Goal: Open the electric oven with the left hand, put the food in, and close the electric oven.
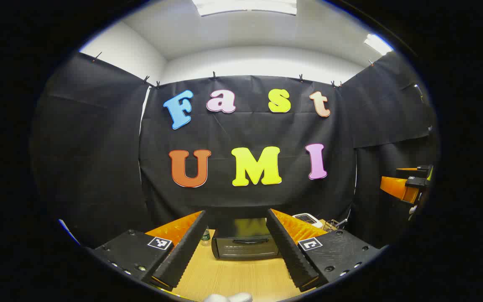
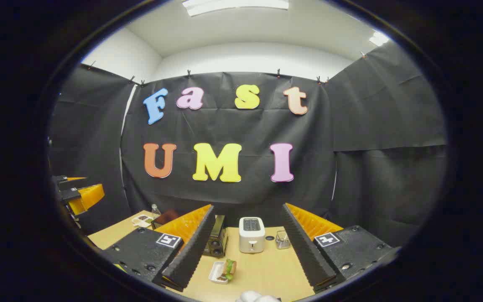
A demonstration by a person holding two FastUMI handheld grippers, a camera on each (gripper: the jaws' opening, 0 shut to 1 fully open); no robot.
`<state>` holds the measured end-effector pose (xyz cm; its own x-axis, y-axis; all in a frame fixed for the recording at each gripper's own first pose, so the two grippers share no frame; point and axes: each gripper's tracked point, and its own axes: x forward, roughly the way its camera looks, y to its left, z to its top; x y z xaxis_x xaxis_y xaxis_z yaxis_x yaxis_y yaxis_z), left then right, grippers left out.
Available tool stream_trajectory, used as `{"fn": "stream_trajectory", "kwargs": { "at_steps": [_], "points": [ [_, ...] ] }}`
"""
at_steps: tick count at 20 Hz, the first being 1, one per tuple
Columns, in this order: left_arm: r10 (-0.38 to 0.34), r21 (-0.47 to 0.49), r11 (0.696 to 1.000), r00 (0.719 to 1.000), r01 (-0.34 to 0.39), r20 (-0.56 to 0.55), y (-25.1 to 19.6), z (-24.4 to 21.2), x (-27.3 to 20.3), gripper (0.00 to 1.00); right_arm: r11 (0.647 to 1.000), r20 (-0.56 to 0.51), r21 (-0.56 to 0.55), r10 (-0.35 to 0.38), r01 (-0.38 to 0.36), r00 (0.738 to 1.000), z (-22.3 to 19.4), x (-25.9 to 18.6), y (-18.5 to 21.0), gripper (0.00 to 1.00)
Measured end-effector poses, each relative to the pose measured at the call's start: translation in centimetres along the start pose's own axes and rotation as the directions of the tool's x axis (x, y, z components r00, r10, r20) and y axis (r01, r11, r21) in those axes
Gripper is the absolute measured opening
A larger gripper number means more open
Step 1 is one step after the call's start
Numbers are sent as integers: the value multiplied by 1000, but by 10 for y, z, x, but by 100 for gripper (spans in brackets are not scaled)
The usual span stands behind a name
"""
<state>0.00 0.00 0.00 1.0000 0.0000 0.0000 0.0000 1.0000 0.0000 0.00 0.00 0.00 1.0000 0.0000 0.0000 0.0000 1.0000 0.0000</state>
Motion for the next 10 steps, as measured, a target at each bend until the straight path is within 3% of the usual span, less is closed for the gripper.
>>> {"fn": "stream_trajectory", "kwargs": {
  "at_steps": [1,2,4,5,6,10],
  "points": [
    [1,1,1000,1000,-1,5,1,1,1,100,1000,-1,-1,-2,2,1000,0,1,0,91],
    [-1,3,1000,1000,0,10,2,2,3,93,1000,-1,0,-4,4,1000,0,3,-2,91],
    [2,6,1000,1000,-2,10,2,2,5,94,1000,-4,0,-7,7,1000,-2,6,-2,91],
    [7,5,1000,1000,-7,12,4,2,7,94,1000,-5,0,-7,7,1000,-1,7,-2,100],
    [8,4,1000,1000,-8,9,5,2,9,94,1000,-7,0,-10,10,1000,-2,8,-4,91],
    [14,7,1000,1000,-14,12,6,1,13,93,1000,-13,-1,-9,9,1000,-3,14,-3,91]
  ]
}}
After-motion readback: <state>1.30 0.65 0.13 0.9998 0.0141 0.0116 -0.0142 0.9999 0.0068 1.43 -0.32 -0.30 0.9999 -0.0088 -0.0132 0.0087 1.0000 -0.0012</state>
